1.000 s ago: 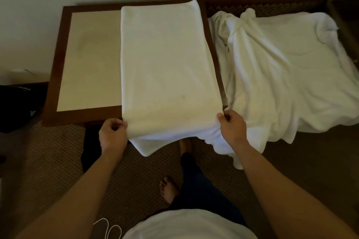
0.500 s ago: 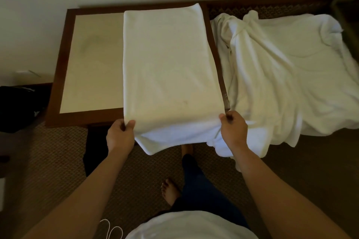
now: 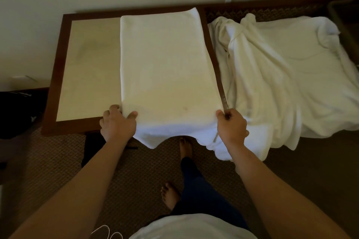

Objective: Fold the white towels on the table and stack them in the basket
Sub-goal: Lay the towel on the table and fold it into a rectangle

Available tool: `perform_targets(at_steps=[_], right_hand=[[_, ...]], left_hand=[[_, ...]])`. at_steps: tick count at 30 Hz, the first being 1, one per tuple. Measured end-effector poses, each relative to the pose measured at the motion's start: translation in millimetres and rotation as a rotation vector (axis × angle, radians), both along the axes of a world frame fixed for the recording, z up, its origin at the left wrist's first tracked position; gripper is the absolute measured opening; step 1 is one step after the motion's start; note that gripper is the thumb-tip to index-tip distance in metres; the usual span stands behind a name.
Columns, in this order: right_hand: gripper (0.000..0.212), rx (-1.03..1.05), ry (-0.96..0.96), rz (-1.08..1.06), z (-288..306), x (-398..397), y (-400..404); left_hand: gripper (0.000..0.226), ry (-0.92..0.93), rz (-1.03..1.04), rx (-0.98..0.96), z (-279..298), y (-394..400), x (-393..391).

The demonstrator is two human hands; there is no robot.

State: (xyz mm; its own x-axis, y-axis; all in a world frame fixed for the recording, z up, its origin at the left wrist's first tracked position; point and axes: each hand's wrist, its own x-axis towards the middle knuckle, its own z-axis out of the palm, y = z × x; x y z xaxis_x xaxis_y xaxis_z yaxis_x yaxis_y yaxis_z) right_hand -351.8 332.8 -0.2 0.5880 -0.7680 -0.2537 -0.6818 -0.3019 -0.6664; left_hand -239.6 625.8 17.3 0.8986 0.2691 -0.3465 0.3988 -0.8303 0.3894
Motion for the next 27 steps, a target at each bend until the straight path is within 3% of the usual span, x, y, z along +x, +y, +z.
perform_targets(at_steps=[3,7,8,12,14,16,20,23,27], right_hand=[[0.019,-0.062,0.12,0.01,6.8,15.5,3.7],[0.042,-0.129,0.258,0.138,17.9,41.9,-1.9],[0.044,-0.135,0.259,0.184,17.7,48.3,-4.9],[0.042,0.06,-0.146,0.197,15.0,52.4,-12.4],[0.041,0.044,-0.177,0.141,12.8,47.2,-11.8],[0.038,-0.047,-0.073,0.114,6.4,44.3,-8.8],[0.027,-0.103,-0.023,0.071,-0.2,54.2,-1.9],[0.031,-0.121,-0.037,0.086,0.5,67.0,-4.9],[0.043,-0.044,-0.044,0.228,8.8,95.1,-15.4]], left_hand=[[0.06,0.07,0.022,-0.035,3.6,-5.9,8.5],[0.041,0.041,0.062,-0.161,10.8,-8.4,31.1],[0.045,0.04,0.095,-0.204,15.3,-9.3,38.6],[0.052,0.047,0.21,-0.425,19.3,-2.9,59.2],[0.049,0.006,0.085,-0.324,12.3,0.5,60.4],[0.044,-0.069,-0.029,-0.168,5.3,0.0,56.4],[0.042,-0.145,-0.068,-0.042,-4.6,-7.0,48.1],[0.042,-0.137,-0.009,-0.077,-1.5,-11.0,55.9],[0.062,-0.101,0.088,-0.227,5.5,-14.0,80.0]])
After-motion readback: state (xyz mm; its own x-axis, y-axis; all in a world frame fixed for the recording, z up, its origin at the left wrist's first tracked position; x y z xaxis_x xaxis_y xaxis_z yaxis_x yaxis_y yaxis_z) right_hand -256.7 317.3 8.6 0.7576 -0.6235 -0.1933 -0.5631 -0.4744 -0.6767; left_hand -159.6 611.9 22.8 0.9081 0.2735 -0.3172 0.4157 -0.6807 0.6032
